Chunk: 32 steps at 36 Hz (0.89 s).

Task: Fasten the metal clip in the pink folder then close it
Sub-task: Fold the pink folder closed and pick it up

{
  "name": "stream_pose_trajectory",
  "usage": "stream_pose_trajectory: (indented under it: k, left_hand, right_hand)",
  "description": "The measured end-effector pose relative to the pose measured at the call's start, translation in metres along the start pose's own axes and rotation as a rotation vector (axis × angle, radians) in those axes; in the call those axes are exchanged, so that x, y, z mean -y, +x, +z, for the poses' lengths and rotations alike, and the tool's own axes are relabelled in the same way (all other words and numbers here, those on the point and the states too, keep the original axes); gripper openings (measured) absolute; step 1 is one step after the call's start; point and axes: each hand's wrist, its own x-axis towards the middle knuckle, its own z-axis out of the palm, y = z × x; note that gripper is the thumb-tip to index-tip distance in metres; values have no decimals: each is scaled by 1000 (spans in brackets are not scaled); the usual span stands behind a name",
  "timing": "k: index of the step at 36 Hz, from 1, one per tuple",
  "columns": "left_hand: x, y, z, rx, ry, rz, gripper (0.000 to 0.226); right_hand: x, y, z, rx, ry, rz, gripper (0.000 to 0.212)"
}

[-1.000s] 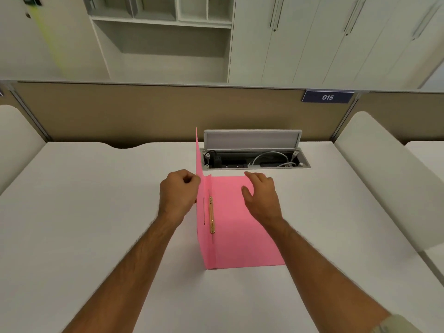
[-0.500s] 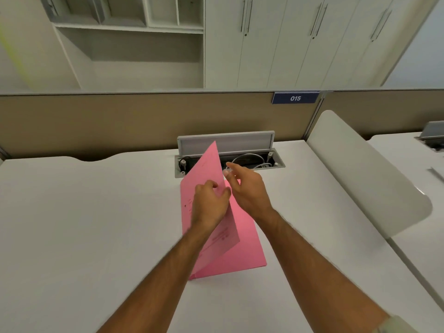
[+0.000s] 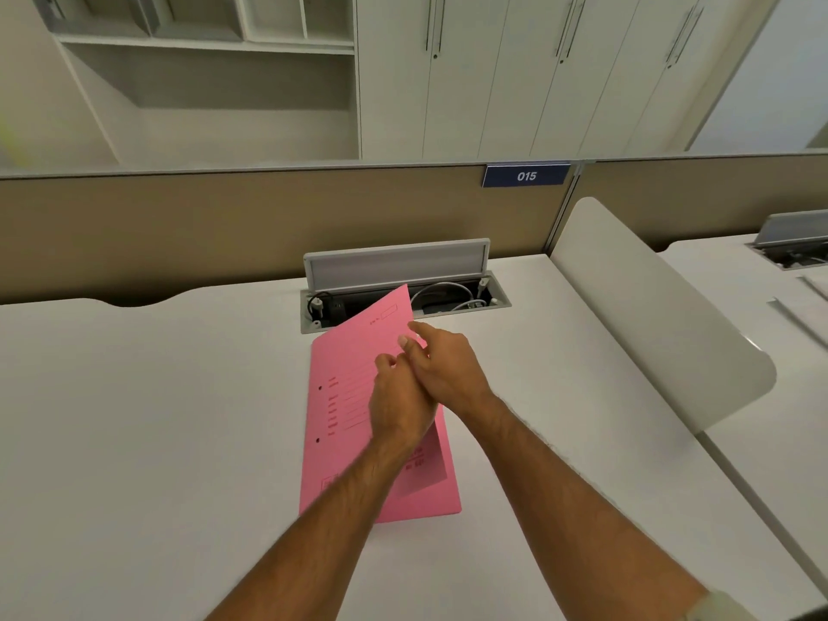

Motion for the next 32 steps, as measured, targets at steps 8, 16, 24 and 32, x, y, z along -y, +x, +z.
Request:
stream_pose_trajectory:
  k: [8,16,24,32]
  left_hand:
    - [7,-1,17,9,-20,19,39]
    - [20,1,28,41,18,64,34]
    - [44,8,29,161,-116,83,26]
    - [99,12,15,220,142,-118,50]
  right_hand:
    - [-11,3,11,87,30,106,43]
    - [-20,3,22,143,109,185,31]
    - [-36,7,36,81,154,291,38]
    - [-59,8,58,173,23,260,51]
